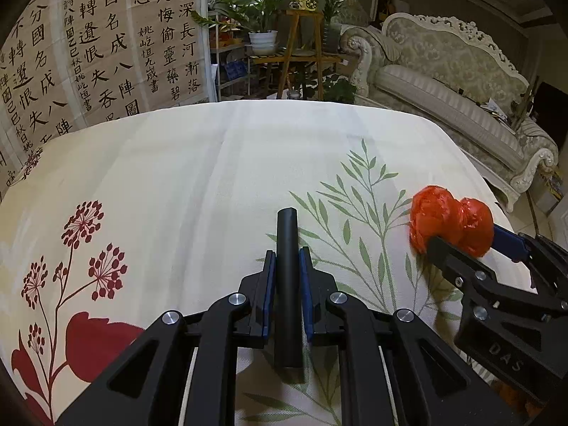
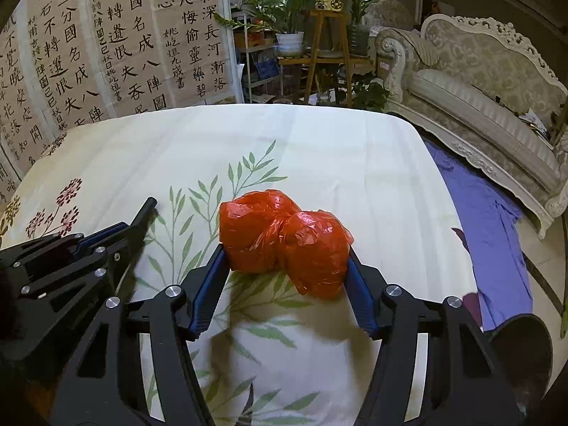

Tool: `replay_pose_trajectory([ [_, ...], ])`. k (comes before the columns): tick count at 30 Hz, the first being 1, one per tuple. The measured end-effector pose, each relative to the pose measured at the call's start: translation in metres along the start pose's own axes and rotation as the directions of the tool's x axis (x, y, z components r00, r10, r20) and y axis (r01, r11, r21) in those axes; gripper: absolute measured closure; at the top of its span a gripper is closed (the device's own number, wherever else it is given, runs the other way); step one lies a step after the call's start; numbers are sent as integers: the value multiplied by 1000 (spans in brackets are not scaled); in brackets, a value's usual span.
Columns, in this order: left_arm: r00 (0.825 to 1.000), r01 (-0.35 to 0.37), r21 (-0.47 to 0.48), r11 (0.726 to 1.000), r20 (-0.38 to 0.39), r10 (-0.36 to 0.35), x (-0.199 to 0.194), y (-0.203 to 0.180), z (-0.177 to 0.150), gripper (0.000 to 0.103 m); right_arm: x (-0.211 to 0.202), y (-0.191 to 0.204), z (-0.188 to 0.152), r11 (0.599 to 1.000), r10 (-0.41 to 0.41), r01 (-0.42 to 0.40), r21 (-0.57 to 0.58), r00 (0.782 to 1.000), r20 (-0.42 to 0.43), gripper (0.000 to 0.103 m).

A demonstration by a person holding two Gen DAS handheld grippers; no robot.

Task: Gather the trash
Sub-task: 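Carry the tube and red bag over the black bin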

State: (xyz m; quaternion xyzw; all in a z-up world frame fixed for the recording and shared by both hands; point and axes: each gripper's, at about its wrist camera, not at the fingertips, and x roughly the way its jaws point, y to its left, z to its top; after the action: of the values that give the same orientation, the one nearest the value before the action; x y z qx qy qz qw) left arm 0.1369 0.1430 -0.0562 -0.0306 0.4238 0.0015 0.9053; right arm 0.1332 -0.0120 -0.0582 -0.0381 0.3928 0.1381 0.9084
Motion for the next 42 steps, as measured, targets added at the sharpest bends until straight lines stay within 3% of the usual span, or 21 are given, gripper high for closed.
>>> replay_pose_trajectory([
  [11, 1000, -11, 6, 1000, 9, 11, -9, 3, -9, 89, -23, -8, -17, 1000, -6, 6, 19, 1000, 16, 42],
  [26, 1000, 24, 35, 999, 18, -24, -40, -22, -46, 89, -63, -29, -56, 998, -43, 42, 54, 999, 31, 42],
  [35, 997, 66, 70, 995, 44, -69, -66, -58, -64, 89, -95, -53, -79, 992, -86, 81, 96, 995, 55, 42],
  [42, 989, 123, 122, 985, 72, -133, -84, -97, -67, 89, -123, -88, -100, 976, -163, 149, 161, 984, 75, 42],
])
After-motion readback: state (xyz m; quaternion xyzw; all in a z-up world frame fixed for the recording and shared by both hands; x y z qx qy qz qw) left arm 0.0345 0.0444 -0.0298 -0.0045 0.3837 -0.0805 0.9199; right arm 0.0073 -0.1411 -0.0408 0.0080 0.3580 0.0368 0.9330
